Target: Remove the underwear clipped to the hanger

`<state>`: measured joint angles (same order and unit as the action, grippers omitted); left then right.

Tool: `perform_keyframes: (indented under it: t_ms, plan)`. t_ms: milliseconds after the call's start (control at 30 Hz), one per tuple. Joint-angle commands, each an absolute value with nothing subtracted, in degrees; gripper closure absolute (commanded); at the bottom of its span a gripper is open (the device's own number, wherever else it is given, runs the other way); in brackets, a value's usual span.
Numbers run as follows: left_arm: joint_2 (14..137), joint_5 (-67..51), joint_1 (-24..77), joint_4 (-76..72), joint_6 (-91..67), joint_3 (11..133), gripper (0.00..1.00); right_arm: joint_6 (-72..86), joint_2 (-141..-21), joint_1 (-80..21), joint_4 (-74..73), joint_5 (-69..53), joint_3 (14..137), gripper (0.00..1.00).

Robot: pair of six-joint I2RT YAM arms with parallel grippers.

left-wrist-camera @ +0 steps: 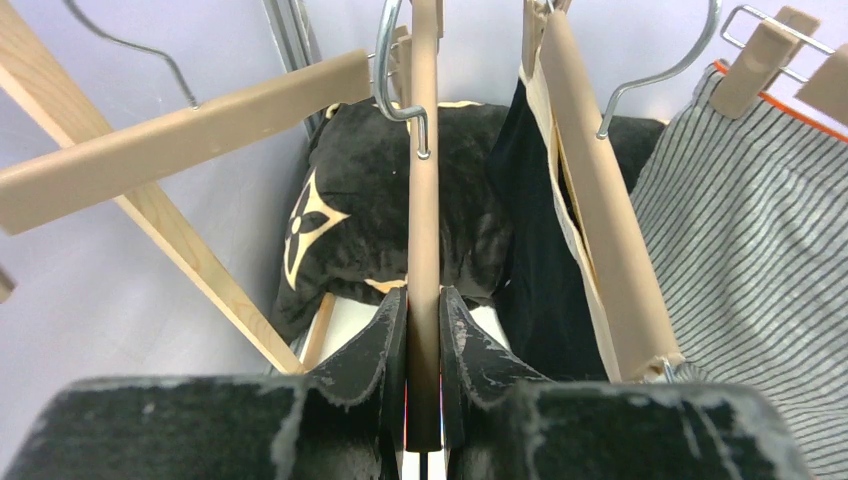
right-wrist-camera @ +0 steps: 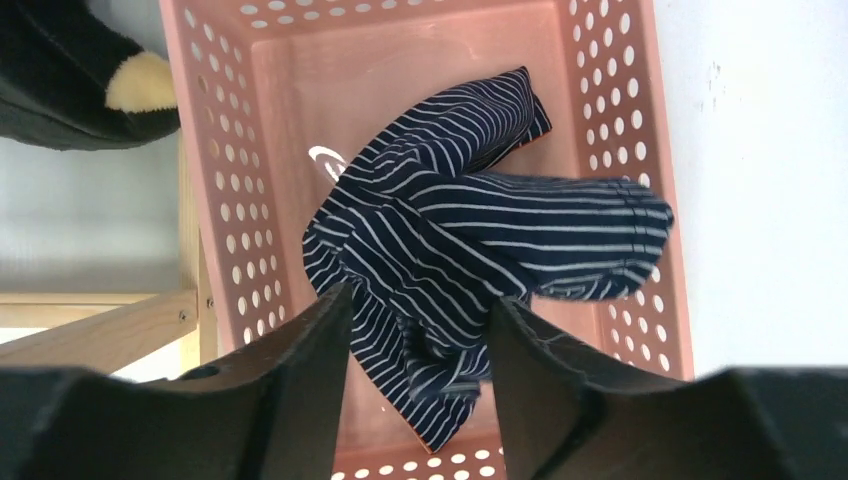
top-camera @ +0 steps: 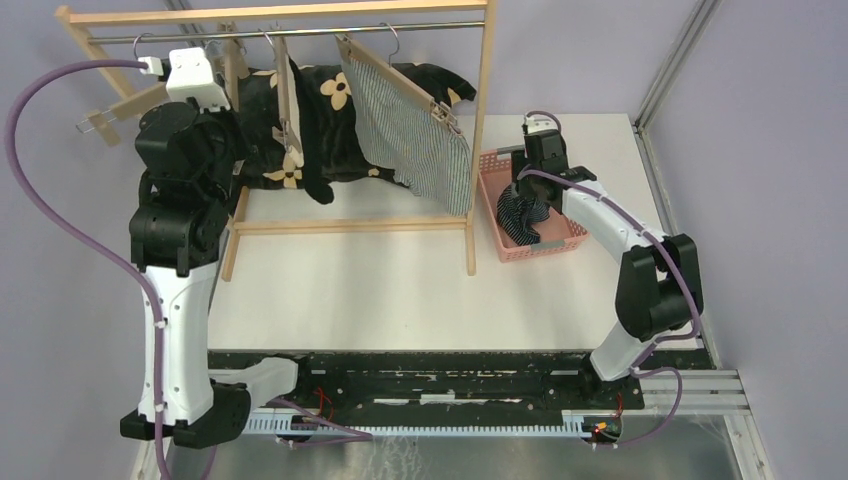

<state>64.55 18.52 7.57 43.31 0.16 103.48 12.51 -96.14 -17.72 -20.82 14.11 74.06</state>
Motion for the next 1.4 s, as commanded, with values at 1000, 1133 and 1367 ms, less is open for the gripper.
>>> perform_keyframes:
  t_ms: [1000, 1133, 1367]
  plan:
    - [68.7, 19.8, 7.2, 36.9, 6.5, 107.6, 0.97, 12.9, -81.3, -17.6, -14.5, 17.5, 64.1, 0.08]
    - [68.1, 20.1, 7.2, 37.5, 8.0, 107.2, 0.97, 12.5, -80.7, -17.6, -14.3, 18.0, 63.9, 0.08]
    - [68.9, 22.7, 7.1, 38.0, 10.1, 108.4, 0.97, 12.6, -81.1, -17.6, -13.6, 17.5, 63.6, 0.08]
